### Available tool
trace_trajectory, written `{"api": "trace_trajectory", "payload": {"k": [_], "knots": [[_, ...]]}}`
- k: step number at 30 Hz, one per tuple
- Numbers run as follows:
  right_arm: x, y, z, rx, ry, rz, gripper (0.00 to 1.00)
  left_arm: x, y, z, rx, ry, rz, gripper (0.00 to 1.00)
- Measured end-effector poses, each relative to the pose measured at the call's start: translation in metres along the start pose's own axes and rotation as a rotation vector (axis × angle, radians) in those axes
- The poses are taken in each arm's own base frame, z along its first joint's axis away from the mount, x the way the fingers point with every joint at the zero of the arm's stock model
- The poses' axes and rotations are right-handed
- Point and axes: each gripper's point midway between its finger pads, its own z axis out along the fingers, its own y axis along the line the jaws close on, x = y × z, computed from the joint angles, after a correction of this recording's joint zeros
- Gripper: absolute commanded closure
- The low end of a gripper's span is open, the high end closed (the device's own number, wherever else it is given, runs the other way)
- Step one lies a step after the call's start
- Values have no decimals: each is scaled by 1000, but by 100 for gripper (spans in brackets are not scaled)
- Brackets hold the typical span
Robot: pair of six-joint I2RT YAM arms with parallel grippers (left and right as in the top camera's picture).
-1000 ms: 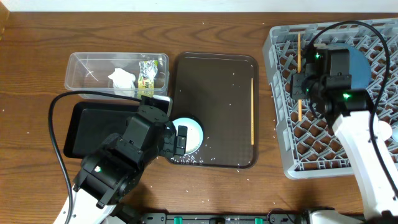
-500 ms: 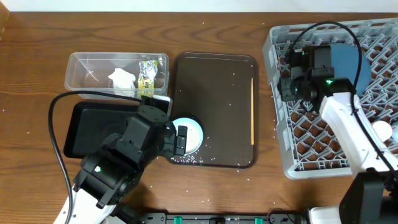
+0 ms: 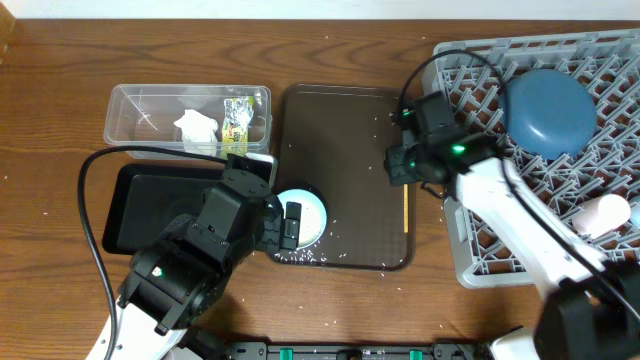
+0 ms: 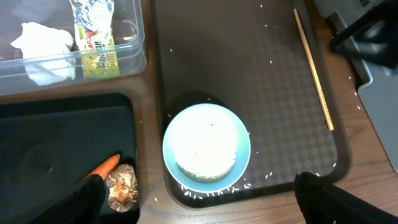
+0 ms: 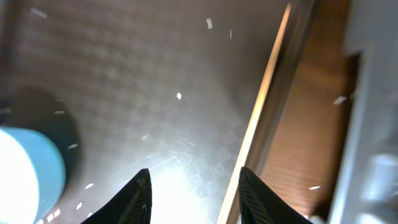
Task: Sort waste into correct bins and load items into the dishwasher rack
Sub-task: 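Return the right gripper to the remaining chopstick and grasp it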
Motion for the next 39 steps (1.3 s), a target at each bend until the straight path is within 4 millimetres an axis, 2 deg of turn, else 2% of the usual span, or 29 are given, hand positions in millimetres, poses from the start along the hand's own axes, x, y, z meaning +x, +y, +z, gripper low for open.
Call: {"api": "trace_trajectory", "payload": {"k": [3,7,17,39], "knots": [[15,-4,27,40,72,53,61,0,0,0,0,0,0,2],[25,-2,42,31,112,99,59,0,0,0,0,0,0,2],[35,6,41,-14,162,134,56,0,0,0,0,0,0,2],[35,6,40,-19,165,138,54,0,0,0,0,0,0,2]]}}
